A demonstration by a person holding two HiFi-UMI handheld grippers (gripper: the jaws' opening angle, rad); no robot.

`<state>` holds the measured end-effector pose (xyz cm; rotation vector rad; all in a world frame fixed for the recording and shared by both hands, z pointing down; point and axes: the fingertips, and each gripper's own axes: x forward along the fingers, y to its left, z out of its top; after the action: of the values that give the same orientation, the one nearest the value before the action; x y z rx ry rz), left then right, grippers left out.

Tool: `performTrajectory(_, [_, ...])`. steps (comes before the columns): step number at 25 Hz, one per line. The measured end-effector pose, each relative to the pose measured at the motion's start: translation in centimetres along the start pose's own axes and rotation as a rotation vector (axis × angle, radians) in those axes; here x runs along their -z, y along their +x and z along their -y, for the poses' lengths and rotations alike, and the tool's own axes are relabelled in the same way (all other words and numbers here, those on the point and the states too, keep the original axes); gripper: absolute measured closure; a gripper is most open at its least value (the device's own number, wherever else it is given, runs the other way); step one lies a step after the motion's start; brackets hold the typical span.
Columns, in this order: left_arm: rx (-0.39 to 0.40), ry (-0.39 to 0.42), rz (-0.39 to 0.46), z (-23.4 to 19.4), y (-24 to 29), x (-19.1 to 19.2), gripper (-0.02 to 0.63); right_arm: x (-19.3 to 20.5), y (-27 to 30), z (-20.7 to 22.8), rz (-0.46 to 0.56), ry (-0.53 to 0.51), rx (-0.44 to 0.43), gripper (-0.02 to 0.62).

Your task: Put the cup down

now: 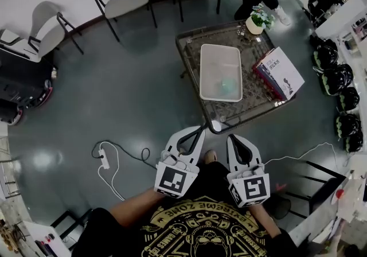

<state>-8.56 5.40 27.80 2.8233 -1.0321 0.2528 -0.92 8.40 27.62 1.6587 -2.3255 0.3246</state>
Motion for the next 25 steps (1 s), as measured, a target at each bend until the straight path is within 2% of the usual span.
performTrajectory(6, [-0.037, 0.001, -0.016, 1.0, 0.4, -0.4, 0.618, 0.4, -1.5, 1.2, 0.015, -0.003, -0.012, 0.589])
performTrajectory(13, [-0.028, 0.029, -0.04, 3.7, 1.7, -0.4, 0.617, 0.3, -2.5, 2.0, 0.04, 0.016, -0.083, 0.589])
performTrajectory(18, [-0.031, 0.041, -0.038, 5.2, 2.5, -0.5, 0.618, 0.8, -3.3, 3.2, 0.038, 0.007, -0.103, 0.589])
performTrajectory(25, [-0.055, 0.019, -0.055, 6.2, 2.6, -0.3, 0.617, 1.5, -4.1, 3.7, 0.021, -0.006, -0.133, 0.589])
